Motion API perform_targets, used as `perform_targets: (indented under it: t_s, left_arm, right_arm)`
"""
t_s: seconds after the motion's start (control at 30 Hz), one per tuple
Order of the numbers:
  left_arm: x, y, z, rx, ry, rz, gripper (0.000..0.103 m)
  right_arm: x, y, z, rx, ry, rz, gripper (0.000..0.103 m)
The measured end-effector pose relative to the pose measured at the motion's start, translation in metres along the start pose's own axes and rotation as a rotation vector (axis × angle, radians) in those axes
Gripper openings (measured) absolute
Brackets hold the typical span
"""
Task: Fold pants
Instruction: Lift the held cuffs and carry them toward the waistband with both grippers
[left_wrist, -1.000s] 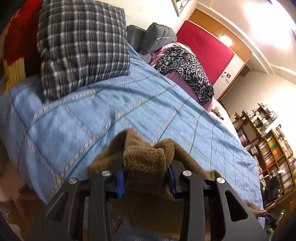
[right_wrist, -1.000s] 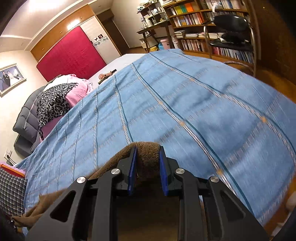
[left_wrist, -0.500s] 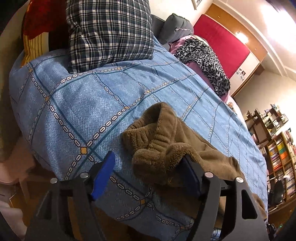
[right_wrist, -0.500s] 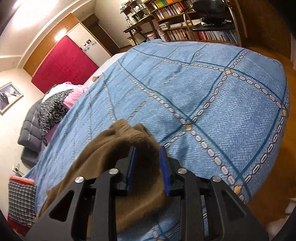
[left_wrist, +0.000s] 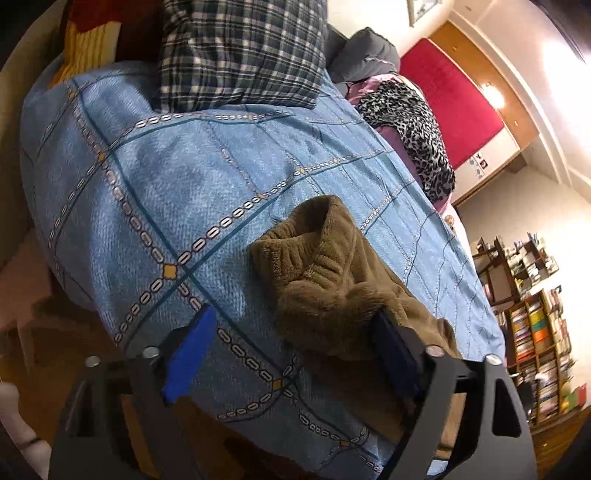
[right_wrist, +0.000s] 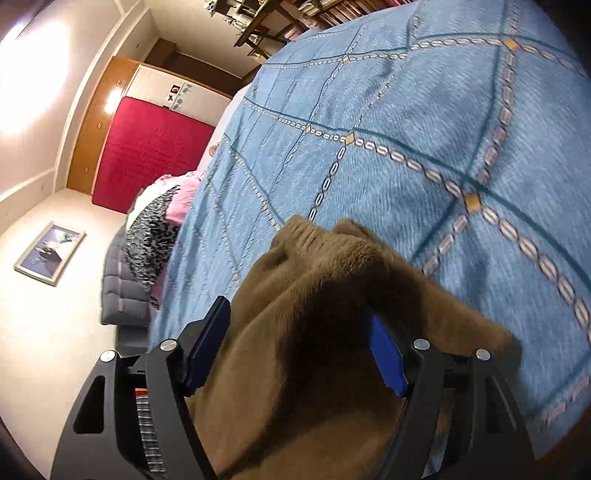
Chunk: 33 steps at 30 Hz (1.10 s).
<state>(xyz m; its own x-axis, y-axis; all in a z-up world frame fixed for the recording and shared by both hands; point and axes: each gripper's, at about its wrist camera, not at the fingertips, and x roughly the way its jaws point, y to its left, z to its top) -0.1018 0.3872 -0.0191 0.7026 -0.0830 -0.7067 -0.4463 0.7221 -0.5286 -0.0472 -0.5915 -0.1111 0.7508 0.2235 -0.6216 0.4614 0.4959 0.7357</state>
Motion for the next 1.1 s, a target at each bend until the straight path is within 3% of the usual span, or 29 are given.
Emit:
perform_targets:
  t_s: [0.07, 0.13, 0.23, 0.4, 0.6, 0.83, 0.87, 0.93, 0.97, 1.1]
  left_arm:
    - [-0.007, 0.006, -0.001, -0.029, -0.011, -0.018, 0.09]
    - [-0.013, 0.012, -0.001, -0.059, -0.023, -0.028, 0.09]
    - [-0.02, 0.019, -0.002, -0.12, -0.027, -0.07, 0.091]
    - [-0.01, 0.006, -0.014, -0.136, 0.053, -0.158, 0.092]
    - [0.018, -0.013, -0.035, -0.175, 0.162, -0.237, 0.092]
    - [0.027, -0.022, -0.016, -0.237, 0.09, -0.196, 0.089]
    - [0.031, -0.023, -0.011, -0.236, 0.097, -0.18, 0.078]
    - [0.037, -0.025, -0.004, -0.218, 0.115, -0.15, 0.046]
    - [0.042, -0.027, 0.001, -0.211, 0.125, -0.134, 0.024]
    - [0.042, -0.047, 0.021, -0.16, 0.088, -0.167, 0.016]
  right_arm:
    - [0.004, 0.007, 0.0, -0.065, -0.011, -0.06, 0.062]
    - [0.004, 0.014, -0.002, -0.108, -0.021, -0.092, 0.033]
    - [-0.003, 0.025, -0.004, -0.15, -0.051, -0.085, 0.021]
    - [-0.026, 0.052, -0.008, -0.253, -0.114, -0.067, 0.018]
    - [-0.044, 0.069, -0.008, -0.268, -0.146, -0.027, 0.018]
    - [-0.063, 0.069, -0.011, -0.254, -0.146, -0.001, 0.018]
    - [-0.063, 0.071, -0.012, -0.256, -0.147, -0.004, 0.018]
    - [-0.062, 0.073, -0.013, -0.264, -0.146, -0.009, 0.018]
    - [-0.062, 0.073, -0.013, -0.265, -0.146, -0.015, 0.018]
    - [-0.06, 0.072, -0.01, -0.257, -0.145, -0.041, 0.018]
